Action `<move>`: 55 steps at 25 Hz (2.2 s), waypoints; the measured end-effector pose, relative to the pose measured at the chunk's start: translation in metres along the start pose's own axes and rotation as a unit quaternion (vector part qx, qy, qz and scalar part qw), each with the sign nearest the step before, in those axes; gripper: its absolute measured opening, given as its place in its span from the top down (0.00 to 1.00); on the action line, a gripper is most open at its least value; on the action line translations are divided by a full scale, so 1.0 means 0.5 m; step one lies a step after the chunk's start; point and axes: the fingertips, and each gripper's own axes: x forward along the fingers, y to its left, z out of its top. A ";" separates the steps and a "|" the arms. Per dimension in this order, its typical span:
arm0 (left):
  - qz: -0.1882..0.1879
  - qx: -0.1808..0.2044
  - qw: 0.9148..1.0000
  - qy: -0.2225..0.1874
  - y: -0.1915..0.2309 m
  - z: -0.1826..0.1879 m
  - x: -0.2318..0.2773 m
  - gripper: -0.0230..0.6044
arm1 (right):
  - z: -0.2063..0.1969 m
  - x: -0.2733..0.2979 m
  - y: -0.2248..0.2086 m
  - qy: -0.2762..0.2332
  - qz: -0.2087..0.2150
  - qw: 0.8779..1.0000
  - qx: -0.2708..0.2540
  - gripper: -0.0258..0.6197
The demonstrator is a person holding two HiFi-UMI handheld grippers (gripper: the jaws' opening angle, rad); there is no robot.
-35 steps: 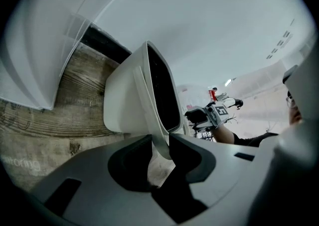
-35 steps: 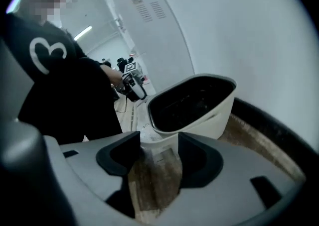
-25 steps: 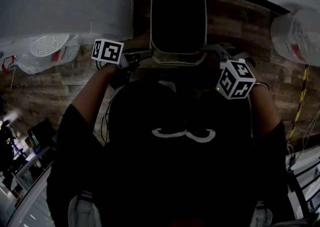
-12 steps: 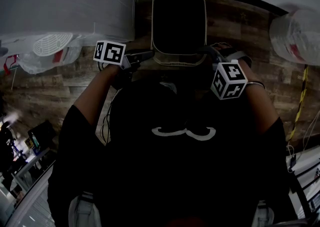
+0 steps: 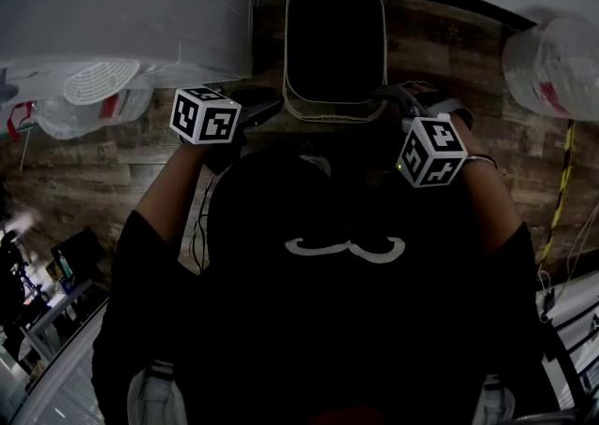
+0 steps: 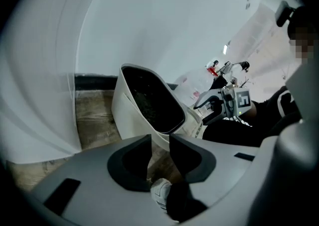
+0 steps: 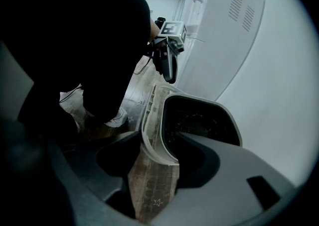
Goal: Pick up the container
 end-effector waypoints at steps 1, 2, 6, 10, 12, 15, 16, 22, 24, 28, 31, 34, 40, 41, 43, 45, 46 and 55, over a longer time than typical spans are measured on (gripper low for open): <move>0.008 0.014 1.000 -0.006 -0.002 0.005 -0.010 0.80 | 0.002 -0.005 -0.003 -0.003 -0.003 1.000 0.004 0.61; 0.015 0.026 0.999 -0.015 -0.005 0.012 -0.020 0.80 | 0.004 -0.011 -0.007 -0.006 -0.005 1.000 0.008 0.61; 0.030 0.085 0.995 -0.041 -0.024 0.047 -0.056 0.76 | 0.019 -0.036 -0.024 -0.015 -0.009 1.000 0.018 0.61; 0.022 0.145 0.988 -0.038 -0.062 0.072 -0.069 0.68 | 0.033 -0.058 -0.041 -0.017 -0.016 1.000 0.020 0.60; 0.016 0.173 0.984 -0.031 -0.085 0.078 -0.068 0.64 | 0.037 -0.069 -0.050 -0.023 -0.021 0.999 0.026 0.61; 0.014 0.219 0.975 -0.021 -0.113 0.088 -0.065 0.59 | 0.040 -0.082 -0.068 -0.035 -0.033 0.998 0.033 0.60; 0.017 0.238 0.971 -0.016 -0.120 0.092 -0.065 0.58 | 0.042 -0.087 -0.075 -0.039 -0.037 0.998 0.036 0.60; 0.038 0.342 0.939 0.020 -0.139 0.118 -0.055 0.58 | 0.051 -0.132 -0.131 -0.089 -0.061 0.990 0.094 0.61; 0.043 0.365 0.930 0.034 -0.141 0.127 -0.047 0.58 | 0.059 -0.143 -0.149 -0.108 -0.067 0.986 0.110 0.61; 0.062 0.411 0.908 0.057 -0.142 0.142 -0.032 0.58 | 0.065 -0.159 -0.183 -0.125 -0.078 0.980 0.134 0.61; 0.090 0.442 0.890 0.065 -0.133 0.162 -0.024 0.63 | 0.067 -0.169 -0.203 -0.126 -0.083 0.979 0.138 0.62; 0.107 0.459 0.880 0.062 -0.125 0.188 -0.022 0.71 | 0.070 -0.177 -0.216 -0.118 -0.088 0.981 0.128 0.66; 0.109 0.469 0.873 0.073 -0.120 0.205 -0.023 0.73 | 0.077 -0.176 -0.218 -0.095 -0.083 0.987 0.097 0.74; 0.108 0.470 0.873 0.076 -0.120 0.204 -0.023 0.73 | 0.076 -0.177 -0.217 -0.091 -0.081 0.988 0.095 0.74; 0.108 0.469 0.873 0.078 -0.121 0.207 -0.021 0.73 | 0.076 -0.179 -0.211 -0.084 -0.070 0.990 0.092 0.75; 0.112 0.473 0.870 0.081 -0.121 0.211 -0.019 0.74 | 0.082 -0.174 -0.196 -0.083 -0.051 0.991 0.089 0.74; 0.113 0.475 0.868 0.084 -0.122 0.212 -0.019 0.74 | 0.081 -0.168 -0.192 -0.075 -0.049 0.993 0.082 0.72; 0.127 0.479 0.864 0.085 -0.113 0.224 -0.018 0.75 | 0.070 -0.120 -0.220 -0.007 -0.076 0.997 0.026 0.80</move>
